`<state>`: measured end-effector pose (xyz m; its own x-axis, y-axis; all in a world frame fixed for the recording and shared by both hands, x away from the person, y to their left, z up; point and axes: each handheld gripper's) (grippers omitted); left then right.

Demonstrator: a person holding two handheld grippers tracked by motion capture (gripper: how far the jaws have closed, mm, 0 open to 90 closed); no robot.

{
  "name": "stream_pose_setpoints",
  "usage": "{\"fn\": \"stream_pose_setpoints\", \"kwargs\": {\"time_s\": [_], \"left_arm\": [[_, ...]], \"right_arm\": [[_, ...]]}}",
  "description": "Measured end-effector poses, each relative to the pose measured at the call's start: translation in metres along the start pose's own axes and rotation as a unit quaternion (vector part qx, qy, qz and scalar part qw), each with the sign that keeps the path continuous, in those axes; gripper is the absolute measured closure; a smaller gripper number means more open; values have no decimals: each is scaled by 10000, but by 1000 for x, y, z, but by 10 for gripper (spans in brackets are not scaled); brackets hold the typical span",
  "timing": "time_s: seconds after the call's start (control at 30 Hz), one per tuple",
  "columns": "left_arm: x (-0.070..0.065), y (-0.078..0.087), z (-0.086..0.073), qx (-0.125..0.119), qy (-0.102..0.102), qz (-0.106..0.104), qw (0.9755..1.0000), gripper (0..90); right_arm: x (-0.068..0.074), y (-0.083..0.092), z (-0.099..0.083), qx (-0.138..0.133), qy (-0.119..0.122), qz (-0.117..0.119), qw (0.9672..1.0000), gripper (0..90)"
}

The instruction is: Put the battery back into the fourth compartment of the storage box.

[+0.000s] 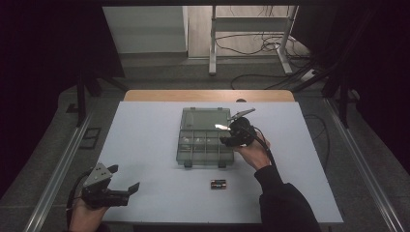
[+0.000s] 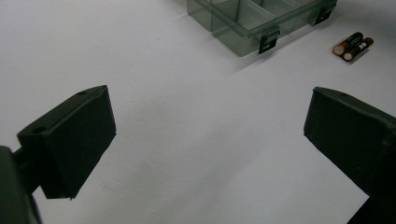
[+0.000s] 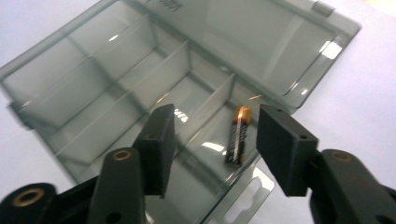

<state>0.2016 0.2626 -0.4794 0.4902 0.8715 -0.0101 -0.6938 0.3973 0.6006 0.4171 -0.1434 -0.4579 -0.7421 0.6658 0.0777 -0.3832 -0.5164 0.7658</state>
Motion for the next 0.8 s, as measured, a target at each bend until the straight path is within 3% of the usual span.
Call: {"fn": "stream_pose_setpoints", "kwargs": {"time_s": [0.17, 0.3, 0.43, 0.8], "left_arm": [[0, 0, 0, 4, -2, 8, 10000, 27], [-1, 0, 0, 2, -6, -1, 10000, 27], [0, 0, 0, -7, 5, -6, 10000, 27], [0, 1, 0, -19, 21, 13, 10000, 26]], "right_arm": [[5, 11, -5, -127, 30, 168, 9998, 331], [11, 16, -7, -167, 303, 65, 9994, 227], [16, 21, -9, -353, 357, 83, 9987, 158], [24, 31, -18, -343, 394, 207, 9984, 3]]}}
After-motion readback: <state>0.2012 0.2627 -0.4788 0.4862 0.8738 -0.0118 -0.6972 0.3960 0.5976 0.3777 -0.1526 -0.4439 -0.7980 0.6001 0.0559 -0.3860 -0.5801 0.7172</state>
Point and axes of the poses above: each handheld gripper's, and its own axes: y roughly backward along the jaws, z roughly out of its top, x roughly to its left, and after that the axes turned 4 degrees about z, right-handed
